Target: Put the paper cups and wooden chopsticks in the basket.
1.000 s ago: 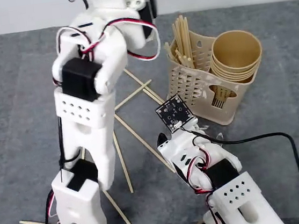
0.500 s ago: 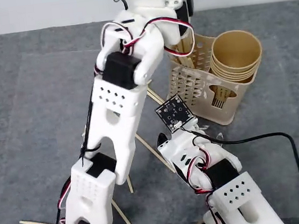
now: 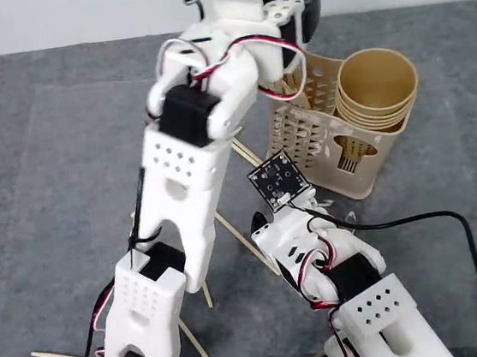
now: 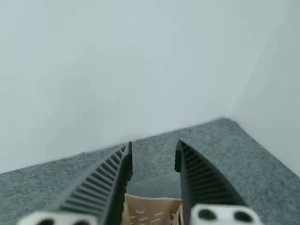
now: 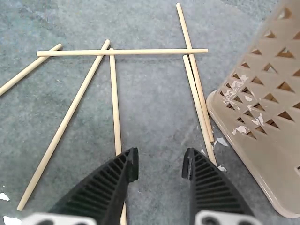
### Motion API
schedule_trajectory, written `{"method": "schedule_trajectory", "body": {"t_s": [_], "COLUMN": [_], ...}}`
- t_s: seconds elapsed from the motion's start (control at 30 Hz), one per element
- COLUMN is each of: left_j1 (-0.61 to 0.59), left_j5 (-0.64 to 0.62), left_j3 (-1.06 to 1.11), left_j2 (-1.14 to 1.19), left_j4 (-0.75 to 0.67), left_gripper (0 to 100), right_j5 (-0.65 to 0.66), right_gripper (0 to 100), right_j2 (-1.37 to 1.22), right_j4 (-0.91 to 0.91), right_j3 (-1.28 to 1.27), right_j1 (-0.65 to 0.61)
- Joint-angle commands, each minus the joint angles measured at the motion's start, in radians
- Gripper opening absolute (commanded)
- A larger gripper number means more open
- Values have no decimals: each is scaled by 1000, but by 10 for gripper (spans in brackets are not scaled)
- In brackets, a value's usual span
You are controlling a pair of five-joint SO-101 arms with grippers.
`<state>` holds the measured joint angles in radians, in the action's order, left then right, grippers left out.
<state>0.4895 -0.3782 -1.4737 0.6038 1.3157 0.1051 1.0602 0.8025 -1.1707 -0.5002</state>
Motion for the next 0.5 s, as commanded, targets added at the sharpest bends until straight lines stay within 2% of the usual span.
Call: {"method": "schedule_trajectory", "body": {"t_s": [0.0, 0.23, 0.37, 0.47], "left_j1": [-41, -198, -348, -448], "left_j5": [6, 94, 169, 193], "left_j3": [-208, -205, -197, -188], "left_j2": [-12, -78, -100, -115], "left_j4": [150, 446, 443, 445], "left_gripper": [151, 121, 16, 24], "right_j5": [11, 11, 11, 44], "right_gripper": [172, 172, 172, 172], "right_j2": [19, 19, 19, 18], "right_j4": [1, 1, 10, 33], "right_j3": [11, 11, 15, 26], "right_j1": [-1, -4, -7, -10]}}
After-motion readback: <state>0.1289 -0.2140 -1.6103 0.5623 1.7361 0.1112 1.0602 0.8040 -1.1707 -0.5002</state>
